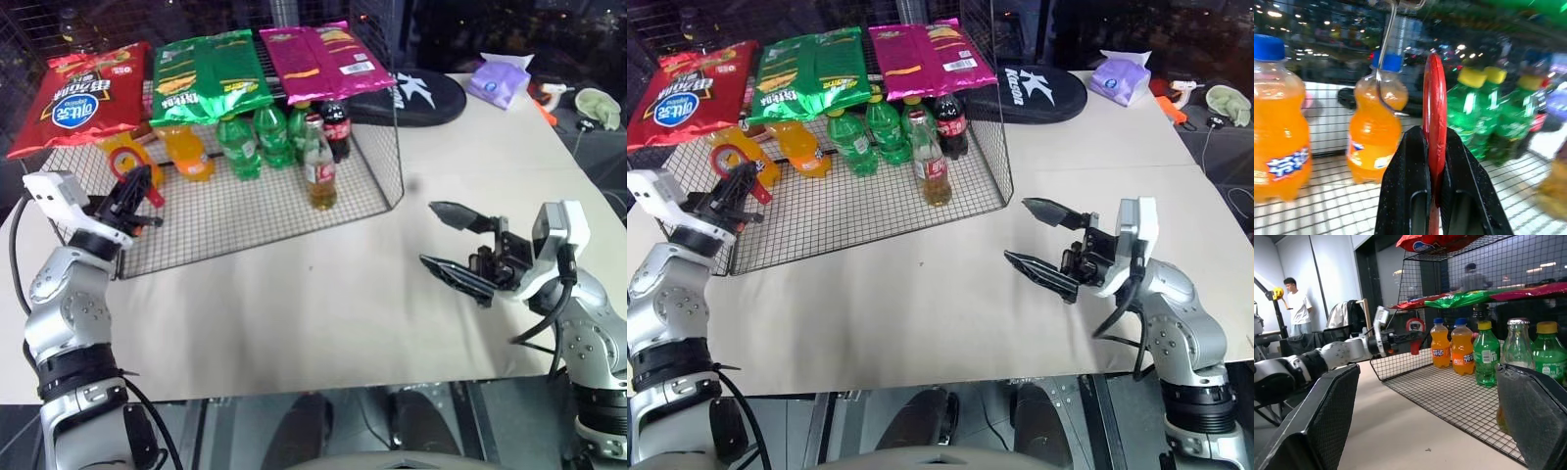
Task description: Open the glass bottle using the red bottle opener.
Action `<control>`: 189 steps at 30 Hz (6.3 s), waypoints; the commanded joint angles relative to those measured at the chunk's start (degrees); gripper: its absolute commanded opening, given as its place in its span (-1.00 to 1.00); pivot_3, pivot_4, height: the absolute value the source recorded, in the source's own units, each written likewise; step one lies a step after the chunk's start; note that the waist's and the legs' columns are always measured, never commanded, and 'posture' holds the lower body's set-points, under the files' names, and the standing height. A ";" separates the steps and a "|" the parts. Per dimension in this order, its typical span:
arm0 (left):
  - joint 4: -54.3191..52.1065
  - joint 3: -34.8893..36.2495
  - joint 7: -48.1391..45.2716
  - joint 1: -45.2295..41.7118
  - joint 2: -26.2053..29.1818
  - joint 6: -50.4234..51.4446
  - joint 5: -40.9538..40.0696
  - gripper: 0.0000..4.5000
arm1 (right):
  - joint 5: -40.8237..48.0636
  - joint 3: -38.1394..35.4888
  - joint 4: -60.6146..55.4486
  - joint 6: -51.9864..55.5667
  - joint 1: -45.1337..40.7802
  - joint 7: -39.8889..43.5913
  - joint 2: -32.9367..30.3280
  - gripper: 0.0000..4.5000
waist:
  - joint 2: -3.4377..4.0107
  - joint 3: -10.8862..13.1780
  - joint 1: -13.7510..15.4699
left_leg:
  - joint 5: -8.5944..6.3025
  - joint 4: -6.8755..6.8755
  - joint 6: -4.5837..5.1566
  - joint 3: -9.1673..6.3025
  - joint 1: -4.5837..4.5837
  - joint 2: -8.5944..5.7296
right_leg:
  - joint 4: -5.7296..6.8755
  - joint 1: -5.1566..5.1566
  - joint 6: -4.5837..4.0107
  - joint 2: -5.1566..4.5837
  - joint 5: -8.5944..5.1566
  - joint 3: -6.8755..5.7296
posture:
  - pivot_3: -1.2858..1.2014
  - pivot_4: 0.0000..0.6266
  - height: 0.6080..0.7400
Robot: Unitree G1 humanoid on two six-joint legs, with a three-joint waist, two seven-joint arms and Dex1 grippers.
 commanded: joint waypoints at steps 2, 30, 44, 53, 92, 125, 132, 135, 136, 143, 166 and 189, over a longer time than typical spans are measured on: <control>-3.89 3.17 -1.52 0.66 0.08 4.28 -6.12 -0.99 | 0.04 -0.30 -1.10 -1.14 -0.17 0.18 0.32 1.00 | 0.00 0.00 0.00 | 0.00 0.01 0.00 -0.01 0.00 0.01 | 0.01 0.00 0.00 0.01 0.00 -0.01 | 0.03 -0.52 1.00; -29.07 -21.12 -10.16 -1.31 -7.44 30.43 -22.23 -0.99 | -1.81 17.27 -4.83 29.16 -14.78 -15.36 -1.65 1.00 | 0.01 0.00 -0.18 | 0.00 0.27 0.00 0.03 0.00 0.02 | 0.14 0.03 0.00 0.06 0.00 0.04 | 0.03 -0.52 1.00; -26.57 -24.85 -13.27 -2.60 -10.99 28.61 -18.67 -0.99 | 11.13 13.19 -1.72 45.29 -22.64 -27.64 10.84 1.00 | 0.01 0.00 -0.18 | 0.00 0.28 0.00 -0.02 -0.06 -0.04 | 0.12 0.02 0.00 0.07 0.00 -0.01 | 0.03 -0.52 1.00; -24.87 -24.72 -14.00 -2.84 -13.44 26.55 -16.63 -1.00 | 9.36 13.92 -0.82 45.19 -23.42 -29.36 12.29 -0.01 | 0.01 0.00 -0.30 | 0.00 0.29 0.01 -0.01 -0.06 -0.05 | 0.12 0.01 0.00 0.09 0.00 -0.01 | 0.03 -0.52 1.00; -26.69 -20.90 -11.91 0.03 -14.47 26.31 -18.33 0.47 | 5.82 10.98 0.04 43.75 -19.83 -29.61 11.51 -1.00 | 0.02 0.00 -1.43 | 0.00 0.27 0.01 -0.04 -0.07 -0.05 | 0.12 0.00 0.00 0.09 0.00 -0.01 | 0.03 -0.52 1.00; 18.54 -28.40 4.12 -23.62 -19.96 -20.49 26.36 0.47 | -24.37 5.67 -5.31 3.39 -8.38 -26.93 -2.47 -1.00 | 0.00 0.01 -0.02 | 0.00 0.28 0.03 0.00 -0.17 -0.16 | 0.05 -0.03 0.04 0.09 0.02 -0.04 | 0.03 -0.52 1.00; 26.97 -27.68 1.97 -27.64 -20.84 -24.28 26.09 0.47 | -25.26 6.48 -7.15 4.43 -8.05 -28.12 -1.89 -1.00 | -0.01 0.01 0.02 | 0.00 0.34 0.03 -0.03 -0.20 -0.19 | 0.06 -0.02 0.04 0.08 0.02 -0.08 | 0.03 -0.52 1.00; 30.32 -27.39 1.64 -29.56 -21.76 -25.61 26.10 0.47 | -25.35 6.52 -7.79 5.00 -7.77 -28.49 -1.74 -1.00 | -0.01 0.01 0.10 | 0.00 0.36 0.03 -0.05 -0.21 -0.20 | 0.07 -0.02 0.04 0.08 0.02 -0.10 | 0.03 -0.52 1.00; 31.46 -27.15 1.68 -30.36 -22.04 -26.11 26.11 0.47 | -25.38 6.51 -8.00 5.20 -7.65 -28.61 -1.72 -1.00 | -0.01 0.01 0.09 | 0.00 0.38 0.03 -0.07 -0.22 -0.21 | 0.07 -0.02 0.04 0.08 0.02 -0.12 | 0.03 -0.52 1.00; 36.38 -25.84 0.92 -33.97 -22.88 -27.71 25.89 0.47 | -25.48 6.66 -9.12 5.99 -6.52 -29.20 -1.44 -1.00 | -0.02 0.01 0.02 | 0.00 0.40 0.03 -0.11 -0.25 -0.23 | 0.07 -0.03 0.04 0.08 0.02 -0.17 | 0.03 -0.52 1.00; 23.97 -26.13 -5.49 -29.63 -21.96 -22.51 23.60 0.13 | -27.13 7.08 -7.24 4.00 -5.48 -28.02 -0.65 -1.00 | -0.01 0.01 -0.14 | 0.01 0.46 0.03 -0.12 -0.27 -0.23 | 0.12 -0.03 0.04 0.09 0.02 -0.17 | 0.03 -0.52 1.00; -34.19 -28.01 -5.07 7.26 -11.20 5.05 12.80 0.13 | -28.09 7.77 -5.19 2.86 -6.26 -26.18 -0.68 -1.00 | 0.01 0.02 -0.86 | 0.01 0.46 0.03 -0.05 -0.17 -0.10 | 0.23 -0.03 0.04 0.07 0.02 -0.01 | 0.03 -0.52 1.00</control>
